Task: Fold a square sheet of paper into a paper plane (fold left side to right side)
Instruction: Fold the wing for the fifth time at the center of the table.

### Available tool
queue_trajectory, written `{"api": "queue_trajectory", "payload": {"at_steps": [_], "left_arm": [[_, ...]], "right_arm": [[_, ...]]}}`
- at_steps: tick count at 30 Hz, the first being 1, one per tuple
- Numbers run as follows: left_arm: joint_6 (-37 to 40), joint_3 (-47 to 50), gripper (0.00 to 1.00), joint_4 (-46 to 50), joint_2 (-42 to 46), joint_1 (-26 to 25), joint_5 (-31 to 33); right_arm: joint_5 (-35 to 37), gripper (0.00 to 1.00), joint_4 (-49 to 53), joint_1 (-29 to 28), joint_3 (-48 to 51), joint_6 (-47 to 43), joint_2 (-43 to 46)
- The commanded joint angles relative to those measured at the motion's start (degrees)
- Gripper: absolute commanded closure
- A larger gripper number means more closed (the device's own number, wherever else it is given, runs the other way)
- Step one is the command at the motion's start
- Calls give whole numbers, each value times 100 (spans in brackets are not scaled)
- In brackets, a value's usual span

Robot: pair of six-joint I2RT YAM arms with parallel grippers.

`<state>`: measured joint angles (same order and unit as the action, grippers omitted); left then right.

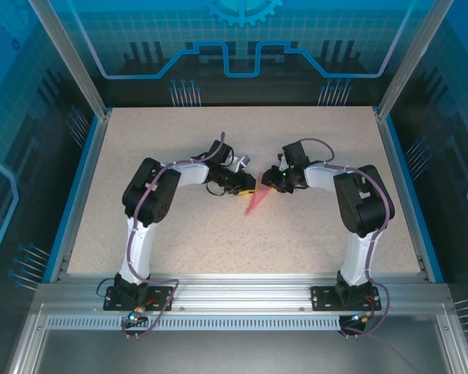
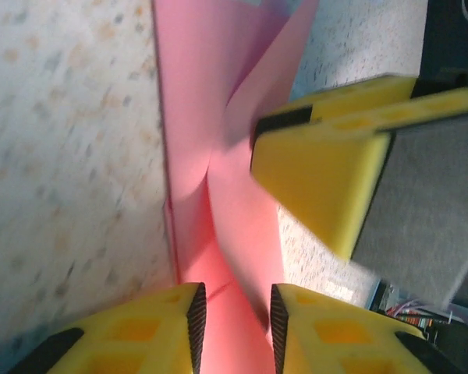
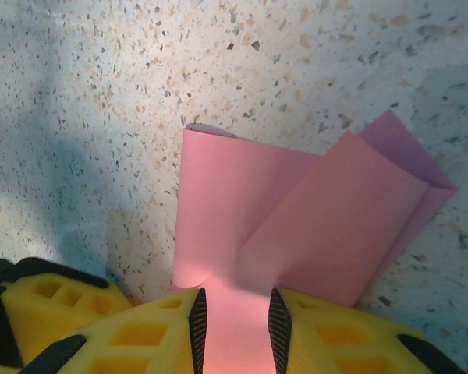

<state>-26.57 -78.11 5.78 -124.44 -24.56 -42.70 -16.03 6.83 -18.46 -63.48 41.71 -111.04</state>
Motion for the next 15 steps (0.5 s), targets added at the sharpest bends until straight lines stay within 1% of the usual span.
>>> {"api": "queue_trajectory", "payload": {"at_steps": [1, 5, 8, 11, 15], "left_arm": [[127, 343, 66, 32, 691, 167, 216], [75, 647, 67, 118, 1149, 120, 44], [68, 744, 69, 314, 1380, -64, -86], [3, 703, 70, 458, 1391, -335, -246], [-25, 470, 70, 690, 1142, -664, -227]], "right_arm": [[177, 69, 487, 8, 92, -14, -251], [104, 69, 416, 5, 99, -6, -278], [97, 69, 407, 0, 91, -5, -295], [100, 69, 405, -8, 88, -15, -306], [93, 69, 416, -13, 90, -15, -321]]}}
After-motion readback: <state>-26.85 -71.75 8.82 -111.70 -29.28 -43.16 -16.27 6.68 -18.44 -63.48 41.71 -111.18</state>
